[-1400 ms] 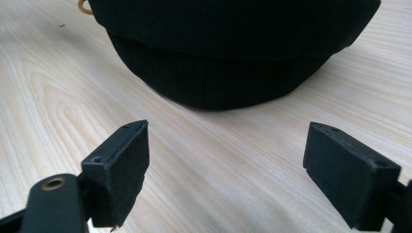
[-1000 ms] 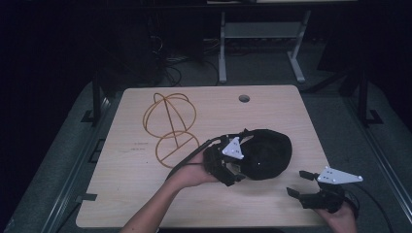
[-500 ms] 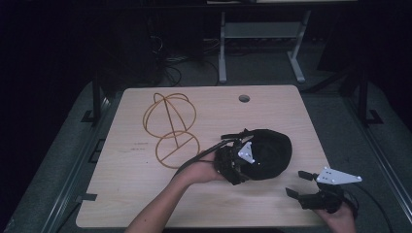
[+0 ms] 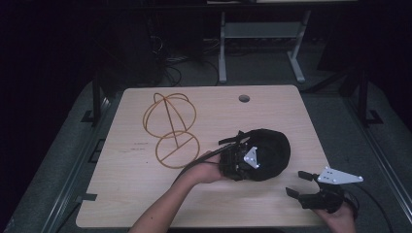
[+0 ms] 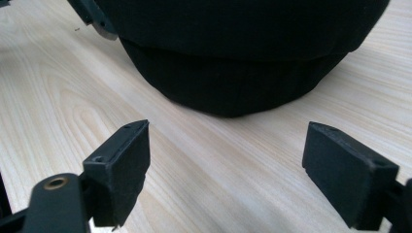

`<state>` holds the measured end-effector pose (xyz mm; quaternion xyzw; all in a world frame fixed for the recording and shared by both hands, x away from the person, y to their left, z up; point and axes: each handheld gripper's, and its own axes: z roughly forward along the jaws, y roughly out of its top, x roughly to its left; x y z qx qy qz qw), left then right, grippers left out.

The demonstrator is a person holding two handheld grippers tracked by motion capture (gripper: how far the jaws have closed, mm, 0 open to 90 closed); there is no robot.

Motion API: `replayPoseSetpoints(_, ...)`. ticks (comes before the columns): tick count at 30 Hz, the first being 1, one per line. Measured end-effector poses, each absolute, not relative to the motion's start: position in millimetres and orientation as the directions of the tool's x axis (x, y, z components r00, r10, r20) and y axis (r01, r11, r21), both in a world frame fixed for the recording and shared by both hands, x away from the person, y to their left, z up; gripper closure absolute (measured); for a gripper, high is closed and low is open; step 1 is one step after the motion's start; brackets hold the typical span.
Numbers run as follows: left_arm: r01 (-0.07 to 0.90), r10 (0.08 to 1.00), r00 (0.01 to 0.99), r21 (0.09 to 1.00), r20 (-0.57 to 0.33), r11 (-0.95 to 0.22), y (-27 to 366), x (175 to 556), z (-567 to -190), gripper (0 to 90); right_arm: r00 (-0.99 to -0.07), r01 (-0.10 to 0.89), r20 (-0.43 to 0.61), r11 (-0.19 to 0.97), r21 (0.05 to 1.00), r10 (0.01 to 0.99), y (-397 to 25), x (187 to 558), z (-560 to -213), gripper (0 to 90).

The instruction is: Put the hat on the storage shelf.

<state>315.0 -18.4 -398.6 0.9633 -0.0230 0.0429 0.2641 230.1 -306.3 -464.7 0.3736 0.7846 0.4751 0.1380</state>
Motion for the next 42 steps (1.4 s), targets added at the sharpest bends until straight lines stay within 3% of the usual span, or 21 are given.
replayPoseSetpoints(14,0.033,0.038,0.999,0.670,-0.008,-0.742,-13,320,-358,80.5,-0.701,0.412,0.146,0.230,0.882,0.698,-298,228,-456,14.5)
replayPoseSetpoints(31,0.127,0.092,0.992,0.792,-0.090,-0.597,-4,328,-316,80.3,-0.715,0.305,0.090,0.194,0.932,0.693,-276,228,-430,14.2)
replayPoseSetpoints(42,0.078,0.023,0.997,0.802,-0.080,-0.593,-14,317,-311,80.5,-0.713,0.240,0.027,0.208,0.948,0.701,-262,241,-423,18.2)
